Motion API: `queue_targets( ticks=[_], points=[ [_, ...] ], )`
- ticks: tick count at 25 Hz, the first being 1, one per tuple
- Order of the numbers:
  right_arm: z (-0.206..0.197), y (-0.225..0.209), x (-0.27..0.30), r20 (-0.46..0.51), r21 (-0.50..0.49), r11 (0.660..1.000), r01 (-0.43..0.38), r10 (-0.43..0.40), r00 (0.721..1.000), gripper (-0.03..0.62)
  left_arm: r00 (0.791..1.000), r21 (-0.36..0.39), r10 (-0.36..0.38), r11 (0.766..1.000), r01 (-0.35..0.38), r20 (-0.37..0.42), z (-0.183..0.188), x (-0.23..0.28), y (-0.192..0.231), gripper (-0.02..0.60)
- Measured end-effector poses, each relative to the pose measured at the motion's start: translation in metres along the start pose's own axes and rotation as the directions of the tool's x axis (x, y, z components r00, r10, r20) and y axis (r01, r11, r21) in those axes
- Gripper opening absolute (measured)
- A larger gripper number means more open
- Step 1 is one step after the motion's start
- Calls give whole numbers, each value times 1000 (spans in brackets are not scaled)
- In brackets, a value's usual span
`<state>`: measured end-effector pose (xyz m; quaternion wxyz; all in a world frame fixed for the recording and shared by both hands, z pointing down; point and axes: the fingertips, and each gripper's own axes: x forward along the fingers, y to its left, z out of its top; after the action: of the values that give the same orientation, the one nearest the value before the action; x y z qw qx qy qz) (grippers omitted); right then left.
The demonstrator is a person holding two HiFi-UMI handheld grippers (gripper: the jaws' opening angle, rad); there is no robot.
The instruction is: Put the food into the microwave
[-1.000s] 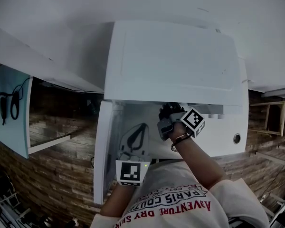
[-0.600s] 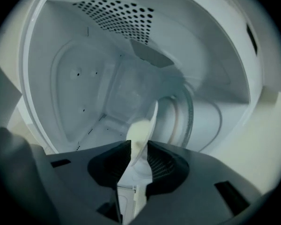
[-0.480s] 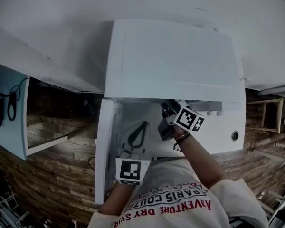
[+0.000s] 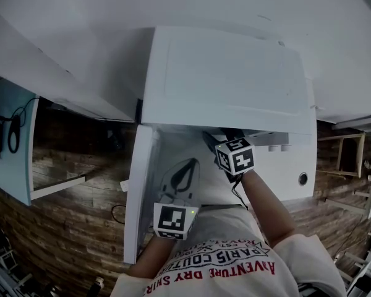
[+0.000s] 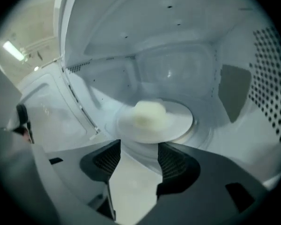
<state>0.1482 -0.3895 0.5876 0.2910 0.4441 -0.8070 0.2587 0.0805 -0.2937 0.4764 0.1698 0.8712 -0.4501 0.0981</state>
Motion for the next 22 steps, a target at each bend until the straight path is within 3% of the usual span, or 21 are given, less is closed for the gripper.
queue_targets(
  ticks=[3,8,17,19,21,22],
  points=[
    [-7,2,2,-120,-177,984,16,-37,992,241,1000,7,-2,1000,2,2,1,0,0,6],
    [-11,4,-4,-204,-253,967,23,-77,976,241,1000,8,0,1000,0,3,1,-3,0,6],
    [-15,0,-24,-171,-204,977,56,-92,981,238,1000,13,6,1000,-6,14,5,-5,1,6],
    [-12,2,-35,-122,-188,979,79,-103,987,180,1000,17,13,1000,-13,17,6,-7,1,6],
    [-1,5,-51,-25,-178,976,122,-128,991,21,999,22,22,1000,-22,24,6,-10,1,6],
    [4,9,-60,24,-179,974,136,-134,991,20,999,25,25,999,-26,28,7,-12,0,6]
  ],
)
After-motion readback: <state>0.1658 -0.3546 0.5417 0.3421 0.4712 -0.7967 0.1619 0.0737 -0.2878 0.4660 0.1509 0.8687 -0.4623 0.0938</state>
